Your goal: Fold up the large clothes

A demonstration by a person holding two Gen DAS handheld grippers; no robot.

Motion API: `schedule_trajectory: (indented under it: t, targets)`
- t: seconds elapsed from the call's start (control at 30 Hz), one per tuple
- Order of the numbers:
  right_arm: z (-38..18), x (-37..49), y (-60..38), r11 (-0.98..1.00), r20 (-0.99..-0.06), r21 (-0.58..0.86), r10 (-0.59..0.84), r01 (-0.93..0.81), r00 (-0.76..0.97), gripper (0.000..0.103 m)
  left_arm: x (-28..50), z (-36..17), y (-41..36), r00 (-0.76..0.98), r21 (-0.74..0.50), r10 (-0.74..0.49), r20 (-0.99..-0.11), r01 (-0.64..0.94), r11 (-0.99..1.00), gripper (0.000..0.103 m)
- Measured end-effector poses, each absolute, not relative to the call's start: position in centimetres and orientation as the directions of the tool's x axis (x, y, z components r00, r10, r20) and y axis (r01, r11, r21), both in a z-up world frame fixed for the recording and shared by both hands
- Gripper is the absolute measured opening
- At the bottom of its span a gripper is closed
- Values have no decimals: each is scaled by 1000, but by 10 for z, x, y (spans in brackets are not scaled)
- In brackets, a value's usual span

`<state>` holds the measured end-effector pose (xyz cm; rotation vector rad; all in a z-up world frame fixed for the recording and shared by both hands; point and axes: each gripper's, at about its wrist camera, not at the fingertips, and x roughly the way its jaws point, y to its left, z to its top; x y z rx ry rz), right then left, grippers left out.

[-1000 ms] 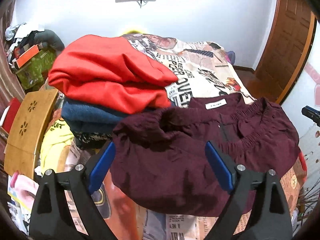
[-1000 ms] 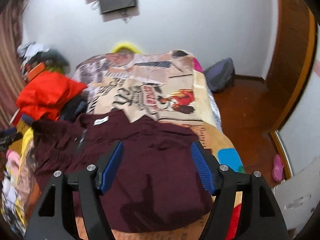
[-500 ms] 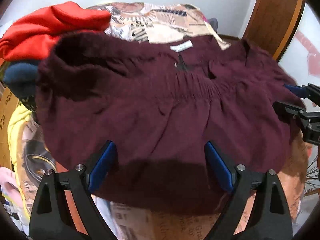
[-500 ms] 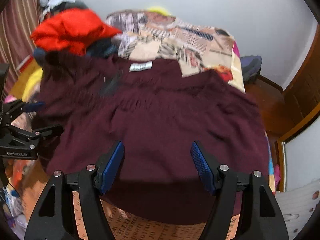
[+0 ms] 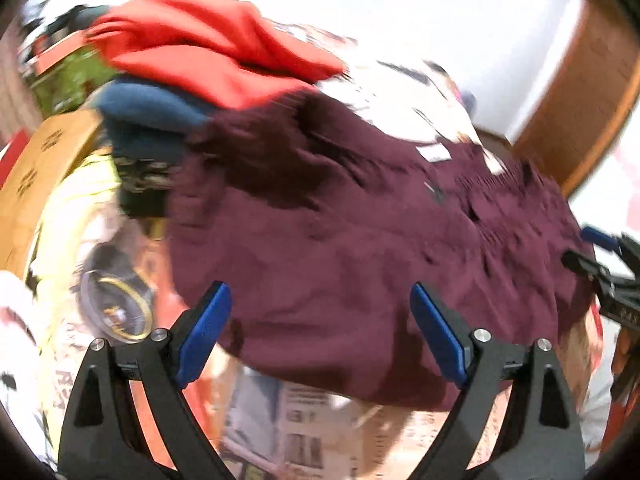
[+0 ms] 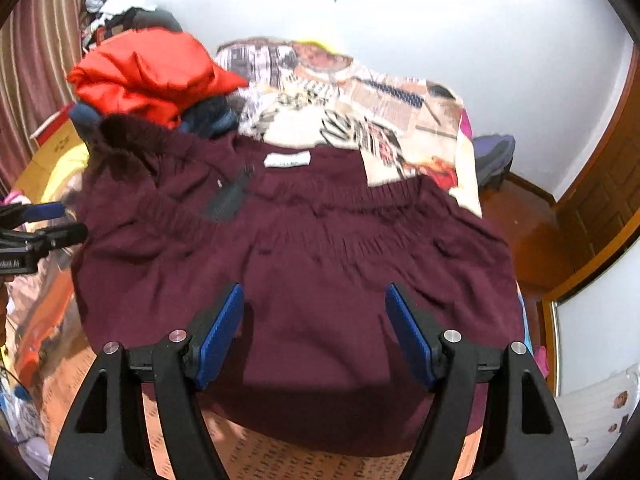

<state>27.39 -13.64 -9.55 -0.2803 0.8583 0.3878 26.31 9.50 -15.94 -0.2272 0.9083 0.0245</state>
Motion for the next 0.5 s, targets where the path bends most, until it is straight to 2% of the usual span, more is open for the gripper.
schedule_trajectory:
  t: [0.1,0.2,0.3,0.4,0.5]
  targets:
    - [-87,273,-127,892,-756,-71,245,-447,607,70,257,-162,125,634,-228,-44,-772,-213,950,91]
    - [-85,275,-118,886,-751,-41,278,-462,599,70,256,-180,156,619,-325,-67,-782,-313,892,91]
    - [-92,278,-109,881,-763,-24,289,-472,579,70,254,-210,179,600,-481,-191,-777,-370,795,91]
    - [-104,280,-104,880,-785,-24,277,-474,554,70,256,-245,192,586,-638,-349,-731,-405,655,91]
    - [-115,283,-103,881,-809,-18,266,-473,525,70,259,-274,197,582,-711,-428,-691,-441,548,91]
